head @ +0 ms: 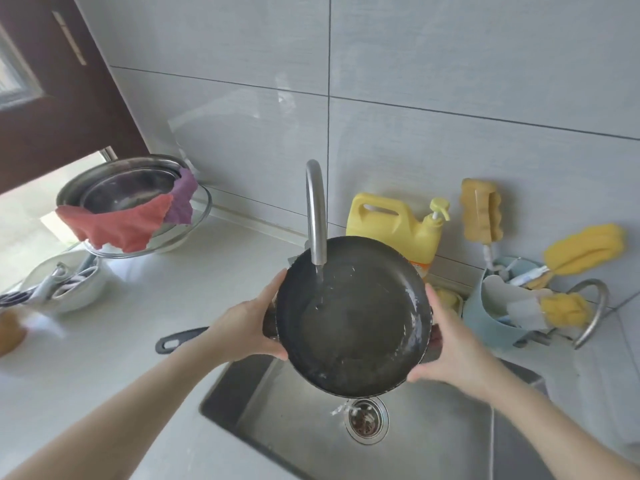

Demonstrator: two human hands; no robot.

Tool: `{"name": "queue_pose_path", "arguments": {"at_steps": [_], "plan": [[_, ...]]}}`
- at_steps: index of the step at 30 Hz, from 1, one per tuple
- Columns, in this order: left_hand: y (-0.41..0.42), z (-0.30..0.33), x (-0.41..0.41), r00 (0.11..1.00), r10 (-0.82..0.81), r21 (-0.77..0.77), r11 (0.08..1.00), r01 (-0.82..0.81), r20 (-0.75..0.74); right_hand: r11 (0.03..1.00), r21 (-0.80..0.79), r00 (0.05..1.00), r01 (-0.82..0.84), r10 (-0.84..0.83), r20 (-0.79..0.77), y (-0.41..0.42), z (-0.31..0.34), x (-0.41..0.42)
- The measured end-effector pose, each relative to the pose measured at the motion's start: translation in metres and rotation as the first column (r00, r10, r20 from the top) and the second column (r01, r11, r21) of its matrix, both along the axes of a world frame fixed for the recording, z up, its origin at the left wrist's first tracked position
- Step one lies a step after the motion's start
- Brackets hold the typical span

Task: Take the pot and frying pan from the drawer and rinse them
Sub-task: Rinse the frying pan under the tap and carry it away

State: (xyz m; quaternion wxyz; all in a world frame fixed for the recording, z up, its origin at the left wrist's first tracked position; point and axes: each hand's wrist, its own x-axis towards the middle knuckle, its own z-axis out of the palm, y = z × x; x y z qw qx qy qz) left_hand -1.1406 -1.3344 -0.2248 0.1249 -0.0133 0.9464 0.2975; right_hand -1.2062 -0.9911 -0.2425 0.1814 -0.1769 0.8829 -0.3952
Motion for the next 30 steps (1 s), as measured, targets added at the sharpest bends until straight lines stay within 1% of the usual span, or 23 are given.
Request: {"name": "queue_pose_path", "arguments": {"at_steps": [2, 3, 5, 7, 8, 10, 12, 13, 14, 16, 19, 21, 23, 26, 28, 30], "plan": [[0.005, -0.013, -0.006, 0.995, -0.024, 0.215, 0.977, 0.002, 0.098, 0.989, 0.127, 0.996, -0.077, 0.070, 0.056, 0.014, 0.024, -0.015], [0.008, -0.016, -0.008, 0.986, -0.059, 0.277, 0.961, 0.014, 0.155, 0.978, 0.169, 0.991, -0.119, 0.105, 0.086, 0.019, 0.035, -0.020], [0.013, -0.015, -0.012, 0.949, -0.140, 0.357, 0.934, 0.031, 0.282, 0.957, 0.232, 0.978, -0.176, 0.143, 0.151, 0.028, 0.048, -0.026], [0.011, -0.011, -0.018, 0.886, -0.221, 0.410, 0.911, 0.039, 0.408, 0.953, 0.208, 0.955, -0.219, 0.166, 0.246, 0.032, 0.046, -0.023], [0.007, -0.008, -0.022, 0.851, -0.263, 0.406, 0.912, 0.065, 0.454, 0.959, 0.158, 0.939, -0.234, 0.181, 0.293, 0.033, 0.038, -0.018], [0.000, 0.002, -0.027, 0.798, -0.301, 0.316, 0.937, 0.146, 0.523, 0.975, 0.048, 0.918, -0.217, 0.187, 0.349, 0.032, 0.016, -0.006], [-0.007, 0.014, -0.031, 0.768, -0.279, 0.235, 0.957, 0.171, 0.577, 0.985, -0.036, 0.915, -0.166, 0.168, 0.367, 0.023, -0.013, 0.009], [-0.010, 0.021, -0.033, 0.770, -0.243, 0.181, 0.969, 0.168, 0.590, 0.989, -0.069, 0.915, -0.131, 0.148, 0.376, 0.016, -0.026, 0.018], [-0.011, 0.030, -0.033, 0.792, -0.196, 0.091, 0.980, 0.177, 0.578, 0.990, -0.103, 0.915, -0.095, 0.127, 0.382, 0.008, -0.039, 0.025], [-0.010, 0.041, -0.031, 0.875, -0.146, -0.109, 0.970, 0.219, 0.462, 0.986, -0.166, 0.919, -0.006, 0.071, 0.388, -0.010, -0.062, 0.038], [-0.011, 0.033, -0.027, 0.939, -0.120, -0.283, 0.934, 0.216, 0.322, 0.961, -0.244, 0.932, 0.132, -0.037, 0.360, -0.029, -0.079, 0.048], [-0.009, 0.024, -0.023, 0.968, -0.133, -0.347, 0.916, 0.203, 0.215, 0.949, -0.260, 0.947, 0.176, -0.092, 0.307, -0.033, -0.086, 0.046], [-0.004, 0.013, -0.019, 0.985, -0.140, -0.335, 0.927, 0.168, 0.105, 0.955, -0.241, 0.969, 0.170, -0.118, 0.219, -0.027, -0.087, 0.038], [0.008, -0.014, -0.016, 0.994, -0.105, -0.264, 0.960, 0.099, -0.011, 0.975, -0.182, 0.991, 0.130, -0.121, 0.061, -0.006, -0.072, 0.021], [0.021, -0.029, -0.015, 0.995, -0.071, -0.223, 0.973, 0.053, -0.073, 0.989, -0.106, 0.995, 0.099, -0.101, -0.019, 0.013, -0.060, 0.012], [0.038, -0.040, -0.015, 0.991, -0.049, -0.182, 0.983, 0.025, -0.128, 0.996, -0.017, 0.995, 0.090, -0.091, -0.046, 0.033, -0.050, 0.006]]}}
